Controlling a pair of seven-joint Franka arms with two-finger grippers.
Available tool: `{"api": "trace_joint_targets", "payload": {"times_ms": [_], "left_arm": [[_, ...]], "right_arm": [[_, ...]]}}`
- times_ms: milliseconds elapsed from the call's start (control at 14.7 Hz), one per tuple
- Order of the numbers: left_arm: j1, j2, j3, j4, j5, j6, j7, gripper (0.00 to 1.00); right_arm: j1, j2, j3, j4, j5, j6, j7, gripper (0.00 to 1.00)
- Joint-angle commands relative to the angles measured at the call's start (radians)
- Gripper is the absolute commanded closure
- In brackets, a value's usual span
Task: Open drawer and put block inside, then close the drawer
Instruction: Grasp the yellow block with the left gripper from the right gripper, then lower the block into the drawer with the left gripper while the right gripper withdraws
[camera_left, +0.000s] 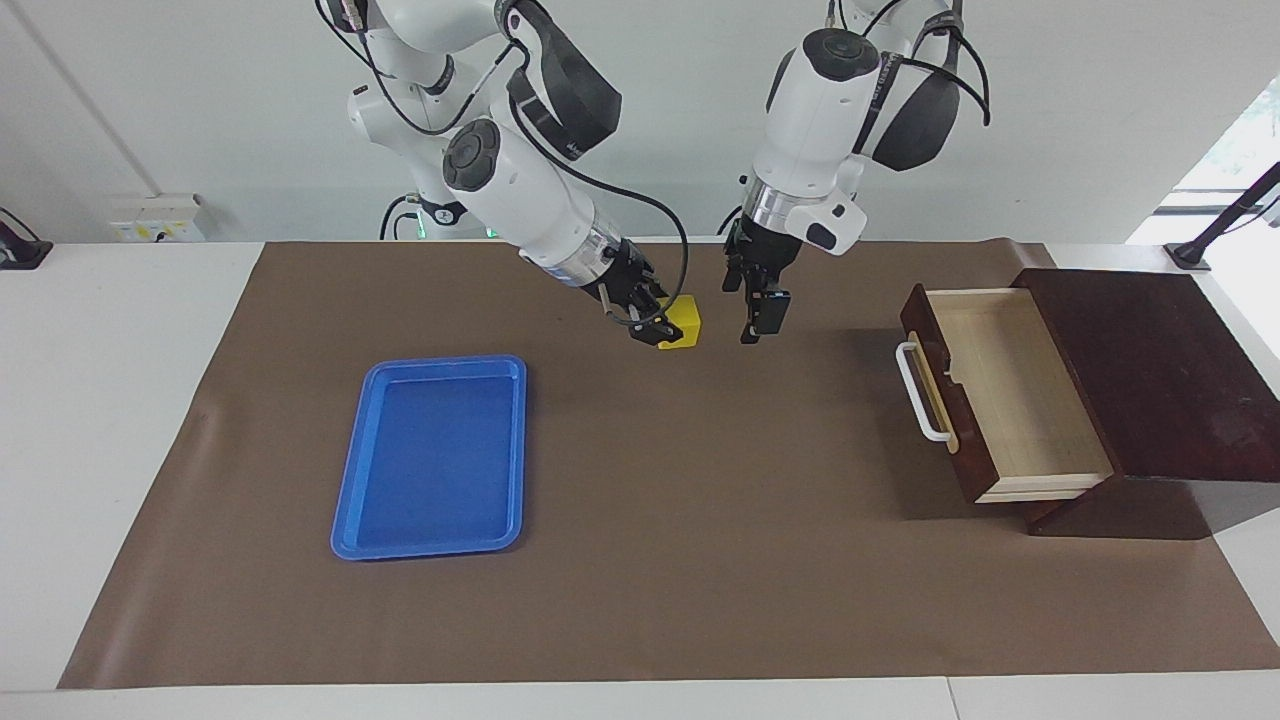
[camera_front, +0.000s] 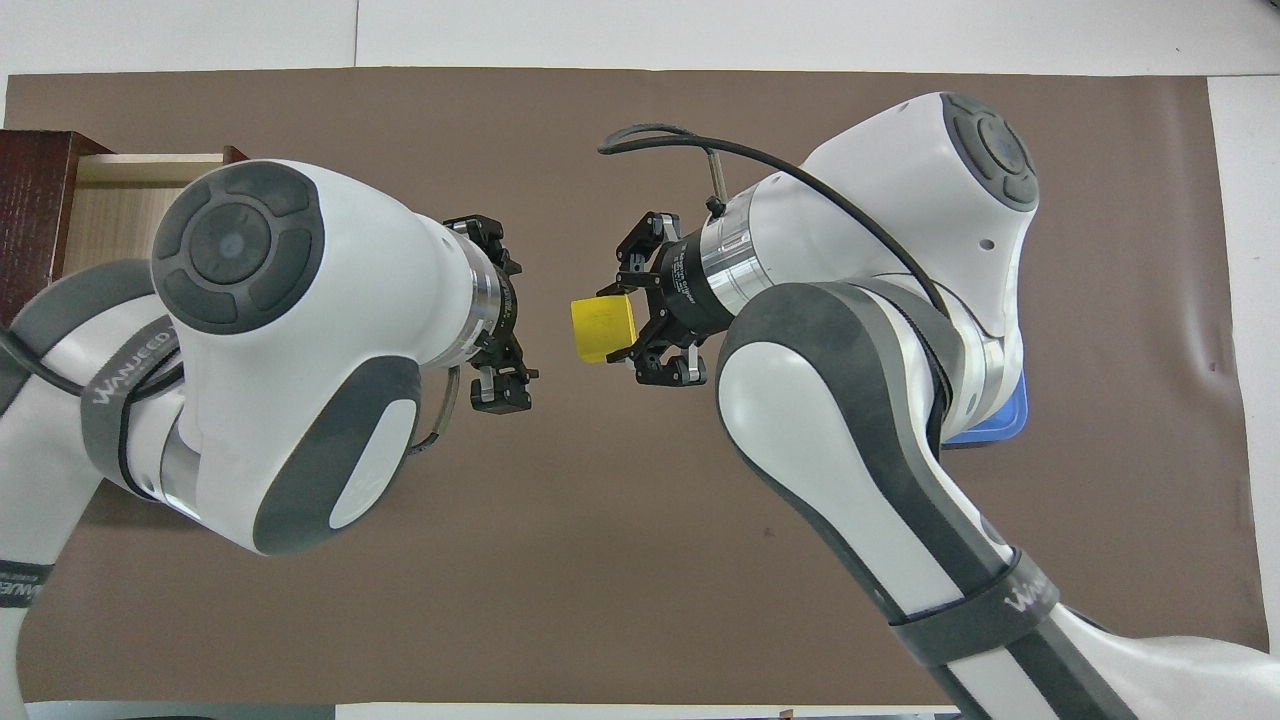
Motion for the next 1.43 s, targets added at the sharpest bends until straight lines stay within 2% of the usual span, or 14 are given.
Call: {"api": "trace_joint_targets", "payload": {"times_ms": [0, 408, 680, 748, 816, 1020, 1088, 1360], "left_arm": [[-0.047, 0.03, 0.018, -0.005, -0.01, 0.018, -0.059, 0.0], [-0.091, 0.082, 0.018, 0.029, -0.005, 0.031, -0.165, 0.0], [-0.1, 0.084, 0.018, 0.038, -0.005, 0.019, -0.165, 0.0], [-0.1, 0.084, 0.018, 0.038, -0.005, 0.019, -0.165, 0.06], [-0.1, 0.084, 0.018, 0.038, -0.005, 0.022, -0.165, 0.22], [-0.1, 0.084, 0.018, 0.036, -0.005, 0.03, -0.165, 0.91], [-0.1, 0.084, 0.018, 0.036, -0.005, 0.03, -0.164, 1.0], [-0.097, 0.084, 0.018, 0.036, -0.005, 0.031, -0.161, 1.0]], "right_arm": [[0.0, -0.028, 0.003, -0.035, 0.039, 0.011, 0.015, 1.0], [-0.002, -0.028, 0.003, -0.03, 0.049, 0.008, 0.014, 1.0], [-0.003, -0.027, 0.003, -0.027, 0.049, 0.006, 0.014, 1.0], [-0.003, -0.027, 0.003, -0.026, 0.049, 0.006, 0.014, 1.0], [-0.003, -0.027, 0.003, -0.026, 0.049, 0.006, 0.014, 1.0], [-0.005, -0.025, 0.003, -0.024, 0.051, 0.006, 0.014, 1.0], [-0.005, -0.025, 0.003, -0.024, 0.051, 0.006, 0.014, 1.0], [-0.009, -0.025, 0.003, -0.021, 0.059, -0.001, 0.014, 1.0]]}}
